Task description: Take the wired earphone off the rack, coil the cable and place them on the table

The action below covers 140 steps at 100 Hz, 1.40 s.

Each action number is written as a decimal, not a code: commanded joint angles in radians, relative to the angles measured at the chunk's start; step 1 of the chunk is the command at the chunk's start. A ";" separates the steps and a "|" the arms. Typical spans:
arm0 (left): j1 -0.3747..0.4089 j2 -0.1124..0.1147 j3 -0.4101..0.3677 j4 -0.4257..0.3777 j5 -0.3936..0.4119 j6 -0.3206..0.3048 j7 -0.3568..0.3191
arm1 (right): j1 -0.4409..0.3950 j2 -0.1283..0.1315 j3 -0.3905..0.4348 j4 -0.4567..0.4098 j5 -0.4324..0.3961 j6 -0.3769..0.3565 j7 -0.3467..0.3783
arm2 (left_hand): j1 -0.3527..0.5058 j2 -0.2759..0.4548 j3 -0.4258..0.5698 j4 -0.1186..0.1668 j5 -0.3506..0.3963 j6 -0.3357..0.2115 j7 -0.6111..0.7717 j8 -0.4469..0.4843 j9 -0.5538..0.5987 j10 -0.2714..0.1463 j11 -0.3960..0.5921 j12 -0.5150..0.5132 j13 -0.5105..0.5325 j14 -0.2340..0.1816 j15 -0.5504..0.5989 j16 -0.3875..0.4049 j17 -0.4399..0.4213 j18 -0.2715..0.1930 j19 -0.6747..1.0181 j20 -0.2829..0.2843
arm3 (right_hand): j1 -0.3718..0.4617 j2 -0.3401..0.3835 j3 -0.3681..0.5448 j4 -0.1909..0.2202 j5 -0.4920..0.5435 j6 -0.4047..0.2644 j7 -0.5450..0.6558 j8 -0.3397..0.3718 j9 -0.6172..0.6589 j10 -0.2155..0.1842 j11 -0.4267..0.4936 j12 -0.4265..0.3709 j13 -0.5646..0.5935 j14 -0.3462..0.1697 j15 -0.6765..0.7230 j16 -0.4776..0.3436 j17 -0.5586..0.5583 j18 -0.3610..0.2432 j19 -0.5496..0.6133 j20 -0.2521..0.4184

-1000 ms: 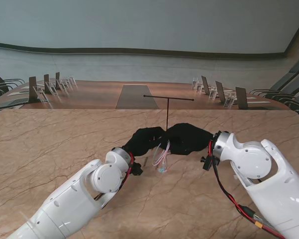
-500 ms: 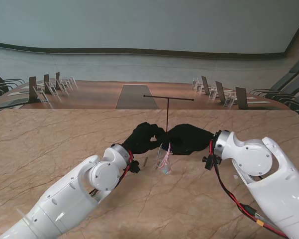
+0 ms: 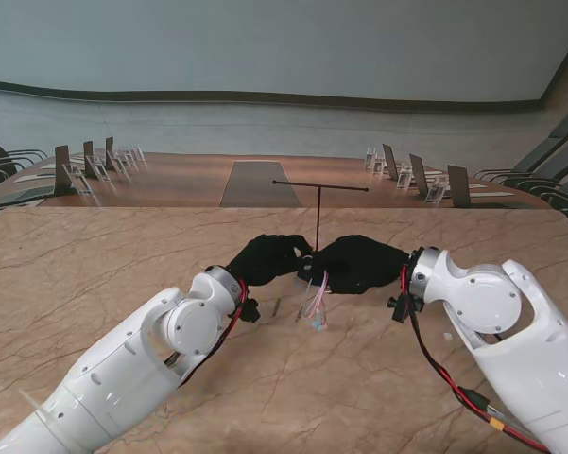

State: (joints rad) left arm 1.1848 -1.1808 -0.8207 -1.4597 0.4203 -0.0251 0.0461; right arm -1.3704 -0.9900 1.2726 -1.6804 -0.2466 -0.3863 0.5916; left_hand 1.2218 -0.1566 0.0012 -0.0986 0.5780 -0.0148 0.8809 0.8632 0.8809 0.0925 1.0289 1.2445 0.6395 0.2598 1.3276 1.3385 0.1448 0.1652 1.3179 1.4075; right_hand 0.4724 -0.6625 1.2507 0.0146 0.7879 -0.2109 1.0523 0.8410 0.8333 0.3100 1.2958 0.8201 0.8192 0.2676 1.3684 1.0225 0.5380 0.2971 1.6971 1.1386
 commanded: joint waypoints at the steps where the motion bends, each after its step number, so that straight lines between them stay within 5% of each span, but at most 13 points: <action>1: 0.008 -0.002 -0.003 -0.005 -0.004 0.004 0.006 | -0.010 0.000 0.002 -0.010 -0.007 0.006 -0.001 | 0.069 0.036 -0.006 0.030 -0.036 0.019 0.067 0.040 0.029 -0.008 -0.018 -0.015 0.010 0.055 0.021 -0.009 0.071 -0.027 0.177 0.084 | 0.080 0.073 0.050 0.095 0.050 -0.103 0.134 0.041 0.027 0.085 0.058 -0.012 0.010 0.116 0.063 -0.008 -0.010 -0.089 0.027 -0.007; 29: 0.032 -0.003 -0.032 -0.030 -0.020 0.020 0.015 | -0.035 0.003 0.026 -0.024 -0.023 0.019 0.008 | 0.069 0.048 0.003 0.014 -0.077 0.031 0.158 0.133 0.069 -0.024 -0.036 -0.083 0.108 0.063 0.076 -0.051 0.202 0.029 0.244 0.071 | 0.080 0.073 0.053 0.097 0.052 -0.100 0.135 0.039 0.024 0.085 0.060 -0.017 0.010 0.117 0.061 -0.012 -0.011 -0.086 0.026 -0.011; 59: 0.052 -0.012 -0.052 -0.050 -0.086 0.028 0.025 | -0.036 0.004 0.022 -0.012 -0.040 0.039 0.016 | 0.069 0.037 -0.002 0.004 -0.080 0.030 0.250 0.174 0.130 -0.044 -0.005 -0.133 0.231 0.041 0.079 -0.126 0.371 0.065 0.339 -0.066 | 0.090 0.055 0.067 0.101 0.066 -0.079 0.139 0.031 0.052 0.089 0.036 -0.043 0.019 0.135 0.050 -0.034 -0.006 -0.065 0.020 -0.025; 78: 0.059 -0.015 -0.051 -0.067 -0.130 0.051 0.009 | -0.022 -0.002 0.002 0.008 -0.029 0.062 0.002 | 0.069 0.045 0.002 0.003 -0.100 0.037 0.275 0.187 0.131 -0.050 0.004 -0.137 0.248 0.030 0.074 -0.144 0.393 0.068 0.359 -0.127 | 0.119 0.011 0.109 0.065 0.091 -0.025 0.159 -0.008 0.124 0.105 -0.015 -0.069 0.053 0.178 0.056 -0.100 0.026 -0.006 0.021 -0.054; 140: 0.071 -0.018 -0.068 -0.102 -0.209 0.087 -0.014 | 0.005 -0.006 -0.031 0.033 -0.053 0.096 -0.004 | 0.069 0.069 0.014 0.005 -0.145 0.059 0.315 0.192 0.131 -0.059 0.024 -0.139 0.273 0.022 0.065 -0.160 0.419 0.081 0.374 -0.170 | 0.114 -0.021 0.155 0.071 0.110 -0.007 0.179 -0.018 0.160 0.105 -0.020 -0.069 0.077 0.187 0.073 -0.135 0.046 0.015 0.029 -0.074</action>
State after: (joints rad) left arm 1.2498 -1.1939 -0.8870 -1.5483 0.2207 0.0553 0.0402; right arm -1.3645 -0.9918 1.2456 -1.6451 -0.2948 -0.2941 0.5885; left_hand 1.2224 -0.1245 0.0044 -0.0964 0.4453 0.0497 1.0817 0.9993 0.9889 0.0663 1.0140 1.1092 0.8929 0.2670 1.3868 1.1909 0.5316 0.2533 1.5820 1.2462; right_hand 0.4942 -0.6948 1.2869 0.0349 0.8063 -0.1285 1.0849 0.8078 0.9310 0.3253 1.2502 0.7559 0.8684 0.3220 1.3685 0.8955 0.5790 0.3891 1.7020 1.0863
